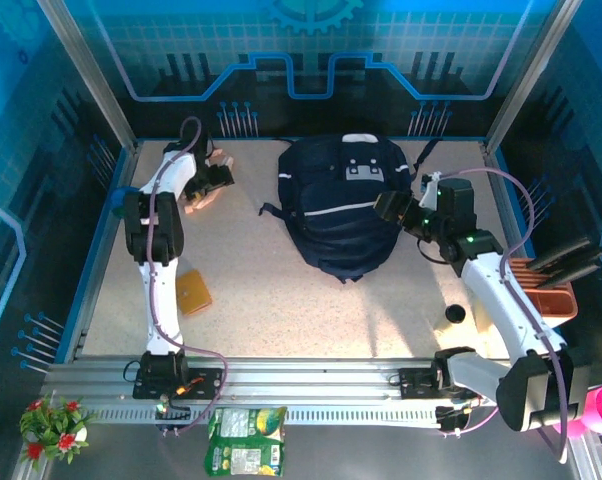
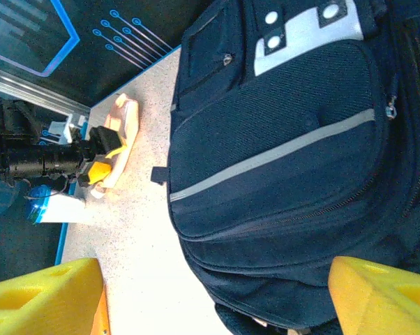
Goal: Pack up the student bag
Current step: Move the pencil pouch to the middle-left of the table.
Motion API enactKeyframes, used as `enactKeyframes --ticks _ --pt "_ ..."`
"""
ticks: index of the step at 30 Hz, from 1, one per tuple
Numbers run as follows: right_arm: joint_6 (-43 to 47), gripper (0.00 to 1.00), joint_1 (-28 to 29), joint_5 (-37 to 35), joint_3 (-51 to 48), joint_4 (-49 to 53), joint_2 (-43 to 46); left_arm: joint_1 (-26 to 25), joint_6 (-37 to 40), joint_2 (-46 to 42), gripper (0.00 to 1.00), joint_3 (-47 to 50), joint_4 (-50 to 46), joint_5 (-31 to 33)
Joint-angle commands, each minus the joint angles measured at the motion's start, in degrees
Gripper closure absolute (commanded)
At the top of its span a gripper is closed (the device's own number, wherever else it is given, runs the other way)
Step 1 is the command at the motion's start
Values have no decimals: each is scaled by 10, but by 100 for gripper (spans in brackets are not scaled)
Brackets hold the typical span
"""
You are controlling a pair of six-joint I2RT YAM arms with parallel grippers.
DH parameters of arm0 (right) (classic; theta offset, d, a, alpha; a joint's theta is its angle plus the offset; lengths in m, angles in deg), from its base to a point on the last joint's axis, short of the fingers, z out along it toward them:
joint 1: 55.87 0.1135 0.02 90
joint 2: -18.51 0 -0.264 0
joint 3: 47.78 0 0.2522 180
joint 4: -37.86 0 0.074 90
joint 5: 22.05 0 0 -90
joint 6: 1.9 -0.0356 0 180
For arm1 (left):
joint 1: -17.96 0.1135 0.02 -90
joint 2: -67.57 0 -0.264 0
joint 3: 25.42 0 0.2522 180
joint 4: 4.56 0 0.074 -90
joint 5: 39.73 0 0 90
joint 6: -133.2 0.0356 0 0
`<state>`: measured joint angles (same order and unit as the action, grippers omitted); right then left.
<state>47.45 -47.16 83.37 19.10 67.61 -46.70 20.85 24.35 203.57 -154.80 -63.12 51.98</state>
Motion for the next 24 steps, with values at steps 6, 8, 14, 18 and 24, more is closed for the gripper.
enactKeyframes --ticks 6,8,14,18,24 --pt "10 15 33 0 40 -18 -38 -14 -93 -93 11 191 45 -81" --pt "10 14 39 4 47 -23 -50 -22 -114 -120 12 235 62 -89" --pt "10 15 55 9 54 -34 -72 -63 -157 -197 12 351 97 -85" --pt "7 14 66 8 52 -39 -83 -102 -203 -250 12 445 142 -100" --pt "9 16 80 4 61 -40 -107 -165 -231 -313 12 525 189 -97"
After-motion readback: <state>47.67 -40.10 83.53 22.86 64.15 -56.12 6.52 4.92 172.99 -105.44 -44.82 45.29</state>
